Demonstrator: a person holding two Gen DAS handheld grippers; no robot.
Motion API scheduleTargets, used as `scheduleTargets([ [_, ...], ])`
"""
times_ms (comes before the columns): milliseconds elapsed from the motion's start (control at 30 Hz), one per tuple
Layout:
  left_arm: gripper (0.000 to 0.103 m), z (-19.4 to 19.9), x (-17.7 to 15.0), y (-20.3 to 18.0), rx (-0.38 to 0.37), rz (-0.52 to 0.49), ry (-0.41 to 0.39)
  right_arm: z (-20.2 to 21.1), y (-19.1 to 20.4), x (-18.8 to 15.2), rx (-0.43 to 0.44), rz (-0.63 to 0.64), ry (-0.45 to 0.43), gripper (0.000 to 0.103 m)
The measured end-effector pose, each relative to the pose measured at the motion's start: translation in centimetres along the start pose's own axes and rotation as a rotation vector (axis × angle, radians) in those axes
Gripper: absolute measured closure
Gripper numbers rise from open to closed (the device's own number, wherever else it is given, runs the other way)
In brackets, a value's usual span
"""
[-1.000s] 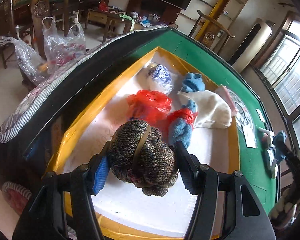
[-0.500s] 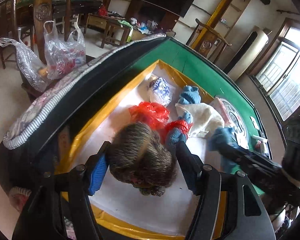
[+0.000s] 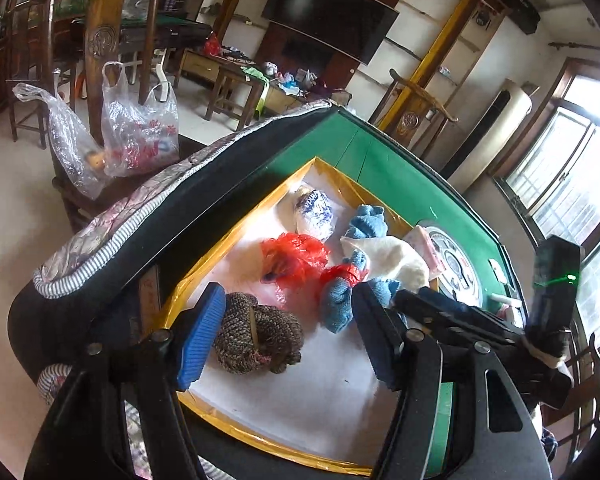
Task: Organize soft objects
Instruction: 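Carry the knitted ball and tied blue cloth into the box and open both tools, then move both tools back to the table, right tool reaching the white Beegeo wipes package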
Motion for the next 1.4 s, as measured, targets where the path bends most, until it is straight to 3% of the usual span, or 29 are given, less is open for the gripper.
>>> scheduleTargets([
  [233, 0.038, 1.0, -0.6, -2.3, -0.007, -0.032, -0.035, 5.5, -4.7, -1.9, -0.046, -0.062, -0.137, 0.054],
  [333, 0.038, 1.5, -1.0, -4.2, -0.025, -0.08, -0.049, 8.6, -8.0, -3.2, -0.124, -0.129, -0.228, 0.054],
  [400, 0.038, 1.8, -1.3, -5.7, -0.034, -0.116, -0.063, 11.9, -10.3, -4.7, -0.226, -0.175, -0.337, 0.054],
  [467, 0.038, 2.0, -1.5, -7.2, -0.04, -0.155, -0.072, 15.0, -12.1, -6.1, -0.323, -0.22, -0.441, 0.037],
  [500, 0.038, 2.0, -1.7, -8.0, -0.044, -0.177, -0.072, 16.2, -12.9, -6.8, -0.359, -0.242, -0.489, 0.013],
  [533, 0.038, 1.9, -1.7, -8.6, -0.046, -0.191, -0.071, 17.4, -14.1, -7.6, -0.396, -0.265, -0.527, 0.001],
  [567, 0.038, 1.8, -1.9, -9.2, -0.051, -0.206, -0.066, 17.9, -15.2, -8.1, -0.415, -0.282, -0.533, 0.001],
  [800, 0.038, 0.0, -3.4, -12.9, -0.084, -0.282, -0.012, 19.0, -21.9, -12.2, -0.432, -0.469, -0.416, 0.001],
  [933, 0.038, -2.3, -5.0, -15.0, -0.121, -0.326, 0.062, 20.1, -25.8, -15.4, -0.386, -0.581, -0.357, 0.001],
  [1067, 0.038, -3.8, -6.5, -16.6, -0.136, -0.37, 0.124, 19.9, -29.1, -16.4, -0.378, -0.652, -0.291, 0.002],
  [1267, 0.038, -3.2, -7.2, -16.7, -0.138, -0.387, 0.128, 16.4, -34.6, -16.4, -0.391, -0.75, -0.154, 0.018],
  [1333, 0.038, -3.1, -7.4, -16.5, -0.134, -0.382, 0.127, 14.4, -34.9, -16.4, -0.324, -0.767, -0.097, 0.024],
  [1400, 0.038, -3.2, -7.3, -16.2, -0.133, -0.38, 0.13, 12.7, -33.3, -16.3, -0.179, -0.724, -0.073, 0.024],
])
Point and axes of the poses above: each gripper's, at about its wrist camera, not at the fingertips, and z roughly against the way its jaws point, y to its left, x to its top, the point moved 4 cm from there along -z, roughly the way its jaws point, and after that the axes turned 13 degrees about y, right-handed, at the moved point
